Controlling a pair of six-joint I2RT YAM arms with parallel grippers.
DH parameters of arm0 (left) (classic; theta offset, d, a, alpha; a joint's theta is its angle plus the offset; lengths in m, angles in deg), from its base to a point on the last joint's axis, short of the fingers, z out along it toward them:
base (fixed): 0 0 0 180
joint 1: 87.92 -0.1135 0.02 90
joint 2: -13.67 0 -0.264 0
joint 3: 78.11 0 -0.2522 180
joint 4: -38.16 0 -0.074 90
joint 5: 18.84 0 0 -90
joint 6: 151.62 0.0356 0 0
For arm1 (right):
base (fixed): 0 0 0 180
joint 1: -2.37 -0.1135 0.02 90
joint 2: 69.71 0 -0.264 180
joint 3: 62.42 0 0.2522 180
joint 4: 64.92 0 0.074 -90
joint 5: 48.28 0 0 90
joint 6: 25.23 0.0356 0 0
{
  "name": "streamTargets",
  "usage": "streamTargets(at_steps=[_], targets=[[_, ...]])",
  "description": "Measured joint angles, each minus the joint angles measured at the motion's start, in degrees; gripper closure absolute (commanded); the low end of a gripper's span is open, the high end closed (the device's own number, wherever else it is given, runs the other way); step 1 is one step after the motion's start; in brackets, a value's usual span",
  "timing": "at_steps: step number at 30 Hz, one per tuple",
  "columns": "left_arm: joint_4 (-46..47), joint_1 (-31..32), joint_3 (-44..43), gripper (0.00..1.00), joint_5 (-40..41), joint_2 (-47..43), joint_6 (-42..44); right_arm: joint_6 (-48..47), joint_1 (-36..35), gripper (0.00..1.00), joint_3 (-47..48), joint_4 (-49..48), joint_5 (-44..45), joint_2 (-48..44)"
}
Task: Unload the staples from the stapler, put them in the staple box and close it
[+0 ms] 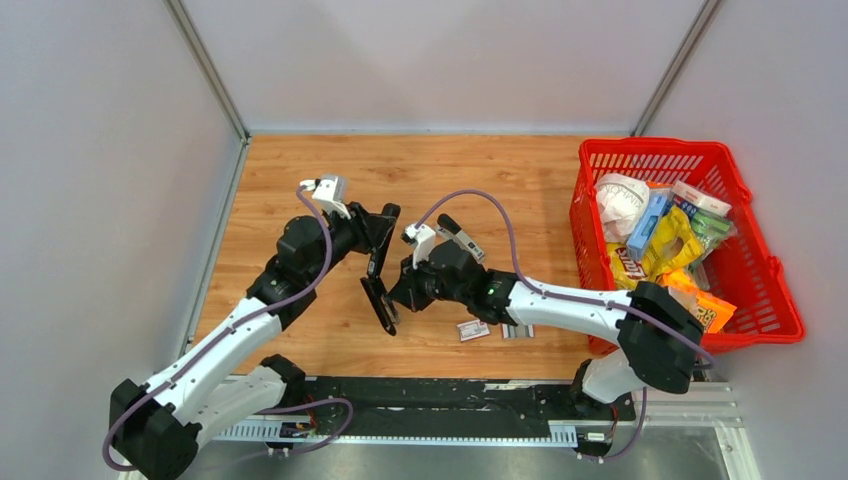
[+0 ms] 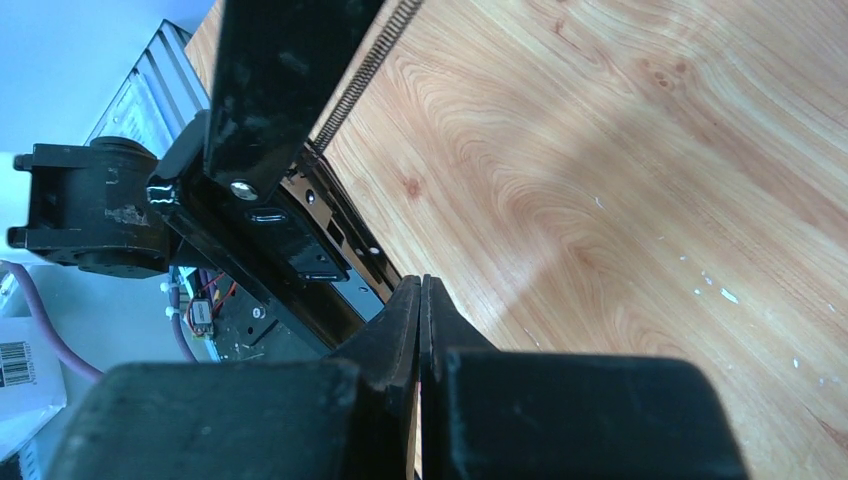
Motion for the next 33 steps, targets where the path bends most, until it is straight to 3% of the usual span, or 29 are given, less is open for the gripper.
streamTargets(at_steps=[21, 33], targets=[[-7.1, 0.0, -0.8, 1.0, 12.3, 9.1, -1.4, 5.2, 0.0, 1.0, -5.9, -16.6, -4.2, 8.0], [-11.7, 0.0, -2.5, 1.0, 15.0, 11.2, -1.9, 5.9, 0.0, 1.0, -6.5, -19.0, -5.7, 9.3]])
